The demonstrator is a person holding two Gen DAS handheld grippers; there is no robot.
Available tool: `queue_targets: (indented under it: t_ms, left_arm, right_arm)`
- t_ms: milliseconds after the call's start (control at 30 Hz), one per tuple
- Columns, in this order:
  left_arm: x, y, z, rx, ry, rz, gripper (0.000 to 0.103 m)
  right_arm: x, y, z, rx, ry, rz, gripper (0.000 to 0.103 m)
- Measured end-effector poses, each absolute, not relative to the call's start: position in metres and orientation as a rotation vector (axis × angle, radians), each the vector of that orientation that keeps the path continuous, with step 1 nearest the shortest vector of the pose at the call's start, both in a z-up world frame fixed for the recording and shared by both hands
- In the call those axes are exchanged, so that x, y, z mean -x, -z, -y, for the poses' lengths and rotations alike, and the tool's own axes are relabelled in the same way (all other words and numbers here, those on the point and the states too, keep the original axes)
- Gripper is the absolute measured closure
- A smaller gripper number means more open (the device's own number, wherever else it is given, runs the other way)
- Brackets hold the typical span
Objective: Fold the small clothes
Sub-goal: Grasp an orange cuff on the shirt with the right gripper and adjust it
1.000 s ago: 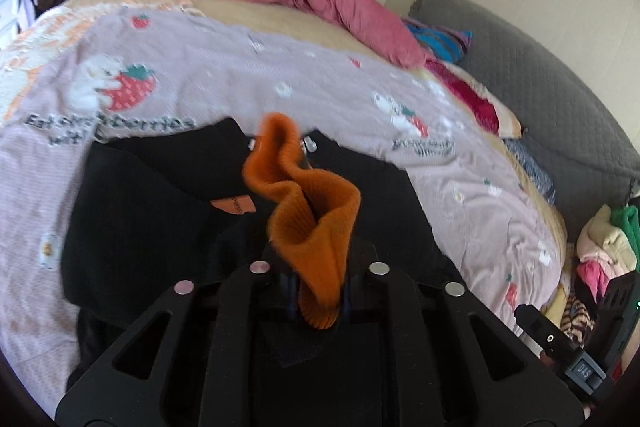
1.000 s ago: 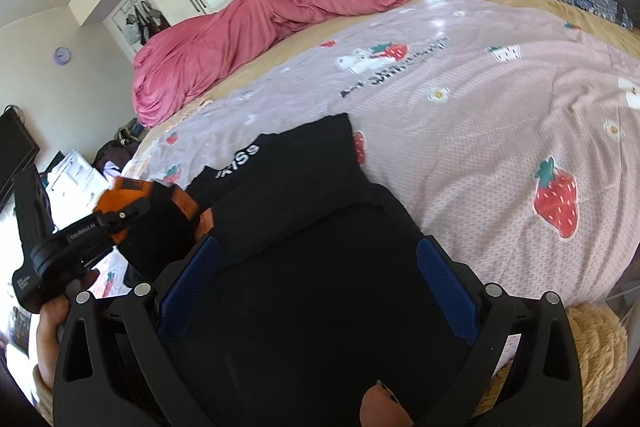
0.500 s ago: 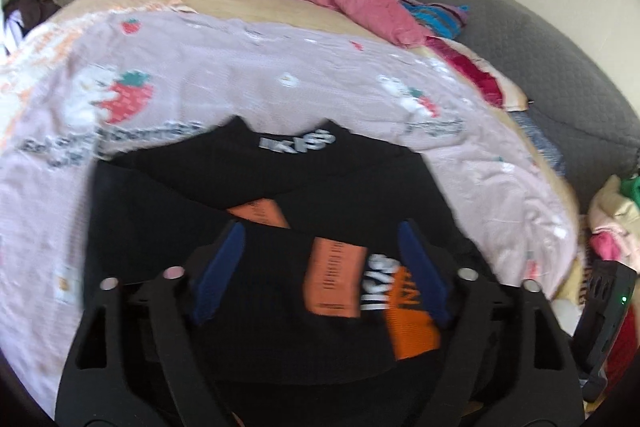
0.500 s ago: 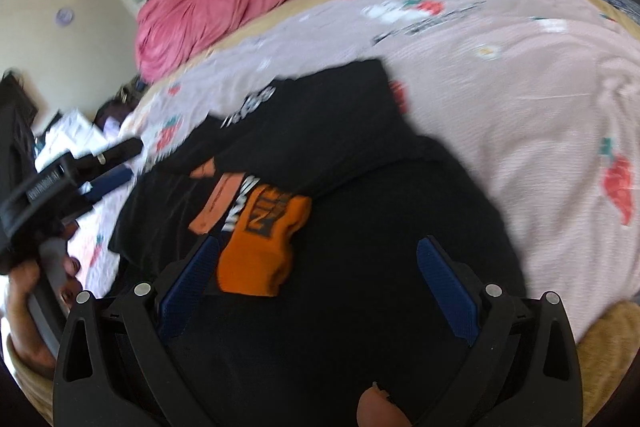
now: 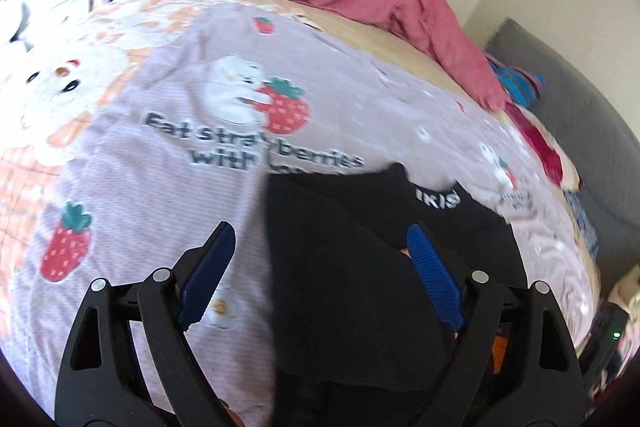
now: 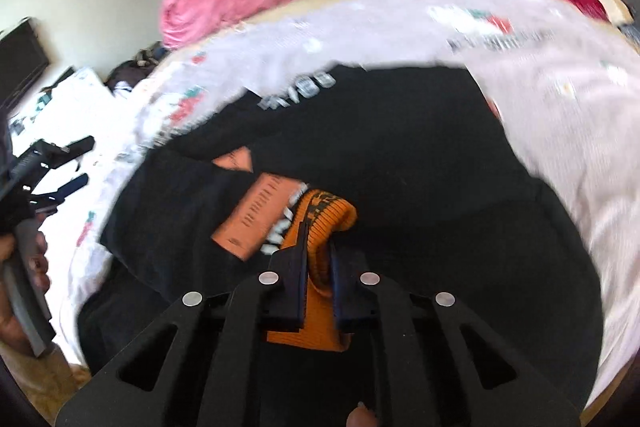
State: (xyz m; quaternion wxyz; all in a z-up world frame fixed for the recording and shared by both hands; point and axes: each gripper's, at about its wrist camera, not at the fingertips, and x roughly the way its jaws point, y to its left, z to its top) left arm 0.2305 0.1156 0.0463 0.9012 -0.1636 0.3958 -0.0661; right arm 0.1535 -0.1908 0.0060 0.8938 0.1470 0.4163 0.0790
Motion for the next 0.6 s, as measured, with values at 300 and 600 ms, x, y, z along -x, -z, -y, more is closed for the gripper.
queue_targets:
  t_ms: [300,600]
  left_arm:
    - [-0.230,-0.046,-0.125,0.358,0.108,-0.810,0.022]
    - [-0.239,-0.037,-0.065,0.219,0.189,-0.836,0.022]
  right_arm:
    - [-0.185,-0.083,0.206,-0.191,-0.273,-0.696,0.095]
    - [-0.205,-0.059,0.234,-0.152,-0.192,-0.749,0.095]
